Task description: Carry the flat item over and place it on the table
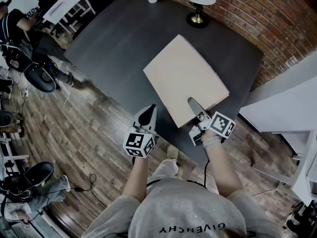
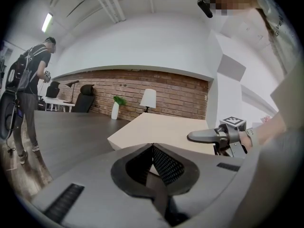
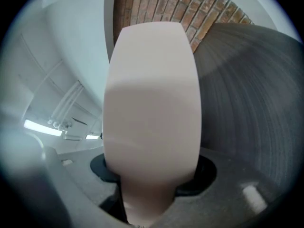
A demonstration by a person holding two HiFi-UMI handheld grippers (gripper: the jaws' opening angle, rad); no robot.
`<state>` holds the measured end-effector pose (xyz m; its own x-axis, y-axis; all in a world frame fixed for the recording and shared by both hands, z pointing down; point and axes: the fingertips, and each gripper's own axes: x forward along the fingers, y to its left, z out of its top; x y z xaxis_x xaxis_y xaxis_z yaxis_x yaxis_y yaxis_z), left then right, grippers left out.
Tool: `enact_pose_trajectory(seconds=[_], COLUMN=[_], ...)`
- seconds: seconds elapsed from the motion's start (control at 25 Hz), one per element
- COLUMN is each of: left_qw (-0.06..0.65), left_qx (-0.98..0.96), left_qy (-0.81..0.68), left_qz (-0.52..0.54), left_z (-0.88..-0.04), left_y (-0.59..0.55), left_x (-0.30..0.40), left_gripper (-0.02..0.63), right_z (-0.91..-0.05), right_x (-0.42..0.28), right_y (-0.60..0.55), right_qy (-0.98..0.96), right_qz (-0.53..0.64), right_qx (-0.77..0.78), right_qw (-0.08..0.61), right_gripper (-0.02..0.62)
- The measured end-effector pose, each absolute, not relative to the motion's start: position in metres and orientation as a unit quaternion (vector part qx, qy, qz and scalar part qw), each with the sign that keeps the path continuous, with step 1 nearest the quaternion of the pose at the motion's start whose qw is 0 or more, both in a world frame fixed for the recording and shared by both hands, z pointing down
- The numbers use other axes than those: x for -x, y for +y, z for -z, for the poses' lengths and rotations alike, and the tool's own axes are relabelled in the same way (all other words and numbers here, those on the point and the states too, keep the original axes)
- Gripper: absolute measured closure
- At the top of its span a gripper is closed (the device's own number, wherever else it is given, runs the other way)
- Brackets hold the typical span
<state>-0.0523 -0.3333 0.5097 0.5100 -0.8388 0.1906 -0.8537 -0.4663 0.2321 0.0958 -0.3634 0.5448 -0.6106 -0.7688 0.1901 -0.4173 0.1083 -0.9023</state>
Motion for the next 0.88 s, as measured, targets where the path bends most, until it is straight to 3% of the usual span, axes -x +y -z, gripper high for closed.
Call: enact_pose_trajectory(seconds=[0.88], left_qw=[0.162], left_qx=[-0.851], left_qy=[-0.499], left_qz=[-0.021], left_z=[-0.516], left_y=[-0.348], left_x=[0.06], left_gripper=[0.607], right_z=[-0.587], right_x=[-0.098], right_y=[-0.41], right_qy=[0.612], right_qz=[0.619], right_qx=[0.439], right_qw=[0.222], right_gripper=[0.274])
